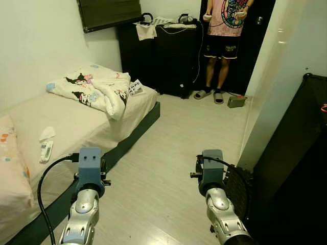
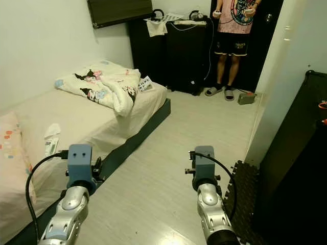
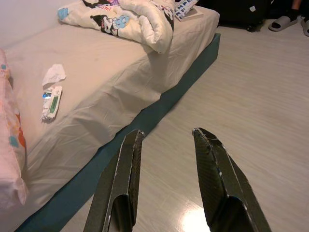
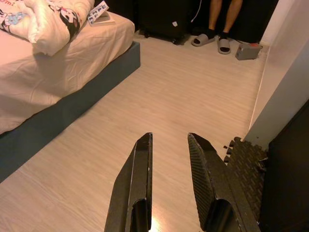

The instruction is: Clean up the room

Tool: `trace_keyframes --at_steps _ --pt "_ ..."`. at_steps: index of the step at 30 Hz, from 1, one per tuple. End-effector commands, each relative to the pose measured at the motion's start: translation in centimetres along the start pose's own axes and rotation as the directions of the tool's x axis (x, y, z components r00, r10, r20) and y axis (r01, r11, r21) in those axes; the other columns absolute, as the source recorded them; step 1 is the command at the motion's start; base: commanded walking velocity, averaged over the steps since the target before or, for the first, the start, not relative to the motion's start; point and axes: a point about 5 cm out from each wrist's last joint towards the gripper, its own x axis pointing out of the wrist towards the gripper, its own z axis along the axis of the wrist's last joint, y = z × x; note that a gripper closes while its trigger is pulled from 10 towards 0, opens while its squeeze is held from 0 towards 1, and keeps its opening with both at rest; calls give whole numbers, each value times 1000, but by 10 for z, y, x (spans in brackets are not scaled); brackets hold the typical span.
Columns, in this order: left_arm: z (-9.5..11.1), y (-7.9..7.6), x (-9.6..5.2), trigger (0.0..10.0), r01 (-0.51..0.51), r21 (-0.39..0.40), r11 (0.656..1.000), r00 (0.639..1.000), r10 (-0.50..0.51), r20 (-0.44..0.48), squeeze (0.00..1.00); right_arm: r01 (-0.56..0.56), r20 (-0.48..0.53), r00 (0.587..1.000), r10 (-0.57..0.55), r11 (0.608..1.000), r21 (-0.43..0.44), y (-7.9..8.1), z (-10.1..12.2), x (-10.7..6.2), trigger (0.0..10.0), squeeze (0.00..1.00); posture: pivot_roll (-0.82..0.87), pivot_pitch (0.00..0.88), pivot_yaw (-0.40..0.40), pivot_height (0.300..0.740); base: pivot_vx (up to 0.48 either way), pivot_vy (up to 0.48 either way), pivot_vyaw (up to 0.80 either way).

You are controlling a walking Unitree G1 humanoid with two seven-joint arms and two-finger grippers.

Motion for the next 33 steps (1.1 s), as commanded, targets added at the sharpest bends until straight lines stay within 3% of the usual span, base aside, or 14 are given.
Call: trace_keyframes --at_steps 1,5,13,23,25,30,31,33 --pt "0 4 1 10000 -17 19 1000 1000 17 -2 0 -13 -20 1000 13 1000 -15 4 -3 1 10000 0 3 9 14 740 0 0 0" --pt "1 7 1 10000 -45 6 999 999 45 3 0 -89 -37 996 86 992 -89 16 -4 1 10000 0 11 4 -19 740 0 0 0" --pt "-2 8 -4 10000 -53 21 998 999 53 3 0 -79 -30 997 76 993 -86 14 1 6 10000 0 28 6 -26 740 0 0 0" --pt "9 16 4 10000 15 76 997 1000 -15 7 0 -29 -63 997 32 998 48 18 -13 -3 10000 0 64 13 88 740 0 0 0" --pt "8 16 5 10000 21 96 995 1000 -21 4 0 -17 -38 999 15 998 -62 18 -15 -6 10000 0 55 15 80 740 0 0 0" --pt "6 14 5 10000 10 85 996 1000 -11 3 0 -12 5 1000 12 994 -110 18 -13 -6 10000 0 44 15 60 740 0 0 0" --pt "5 10 3 10000 2 67 998 1000 -3 3 0 -34 21 999 37 992 -120 17 -9 -5 10000 0 29 14 0 740 0 0 0" --pt "3 7 2 10000 -9 50 999 1000 9 3 0 -89 31 995 93 990 -110 19 -6 -4 10000 0 29 14 0 740 0 0 0"
